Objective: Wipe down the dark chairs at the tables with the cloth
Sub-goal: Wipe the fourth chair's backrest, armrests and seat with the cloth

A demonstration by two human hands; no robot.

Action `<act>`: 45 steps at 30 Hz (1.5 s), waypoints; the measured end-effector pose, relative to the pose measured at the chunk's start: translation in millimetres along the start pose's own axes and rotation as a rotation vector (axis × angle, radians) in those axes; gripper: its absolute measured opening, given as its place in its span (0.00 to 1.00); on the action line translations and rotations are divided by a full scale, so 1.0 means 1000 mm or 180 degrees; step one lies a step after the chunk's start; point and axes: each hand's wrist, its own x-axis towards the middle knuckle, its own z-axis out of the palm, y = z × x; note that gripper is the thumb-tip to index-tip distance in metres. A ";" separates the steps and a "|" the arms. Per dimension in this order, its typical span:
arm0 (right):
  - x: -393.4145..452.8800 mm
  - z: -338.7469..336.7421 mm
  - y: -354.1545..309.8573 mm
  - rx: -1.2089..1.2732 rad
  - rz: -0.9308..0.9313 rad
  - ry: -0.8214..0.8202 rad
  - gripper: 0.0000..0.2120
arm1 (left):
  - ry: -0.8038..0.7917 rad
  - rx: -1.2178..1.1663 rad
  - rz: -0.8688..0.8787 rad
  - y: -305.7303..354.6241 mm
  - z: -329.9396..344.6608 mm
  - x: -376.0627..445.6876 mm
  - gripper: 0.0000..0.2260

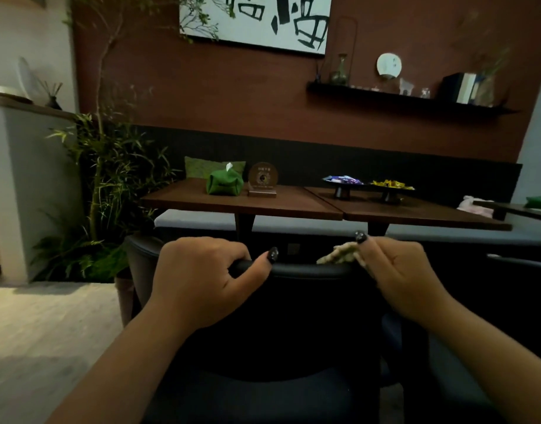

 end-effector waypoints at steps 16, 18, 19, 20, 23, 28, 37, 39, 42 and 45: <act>0.004 -0.002 -0.006 -0.0471 -0.0075 -0.0207 0.24 | 0.0151 -0.0092 -0.0187 0.005 -0.001 -0.002 0.25; 0.006 -0.014 0.008 -0.0186 0.0145 -0.0233 0.24 | 0.0108 -0.0050 -0.0220 0.006 -0.002 -0.003 0.25; 0.006 -0.021 0.016 -0.0080 0.0344 -0.0167 0.24 | 0.0087 -0.0046 -0.0226 0.007 -0.003 -0.003 0.25; 0.007 -0.025 0.023 -0.0024 0.0534 -0.0039 0.24 | 0.0062 -0.0061 -0.0233 0.008 -0.004 -0.003 0.24; 0.011 -0.024 0.024 -0.0245 0.0742 0.0151 0.25 | 0.0023 -0.0101 -0.0210 0.008 -0.004 -0.002 0.25; 0.003 0.015 -0.040 -0.1907 -0.0240 -0.0086 0.19 | 0.0038 -0.0079 -0.0186 0.007 -0.002 -0.002 0.26; 0.028 0.004 -0.085 0.0041 0.0904 -0.1510 0.16 | -0.0318 -0.0080 -0.0374 0.004 -0.008 -0.001 0.23; 0.035 -0.006 -0.079 0.1036 0.1371 -0.1658 0.23 | -0.0524 -0.0429 -0.0652 0.004 -0.011 0.005 0.20; 0.040 -0.012 -0.062 0.1528 0.1310 -0.1833 0.26 | -0.0505 -0.1620 -0.0928 0.021 -0.018 0.024 0.14; 0.042 -0.010 -0.043 0.1499 0.1233 -0.1064 0.21 | -0.0681 -0.1829 -0.0546 0.055 -0.019 0.046 0.11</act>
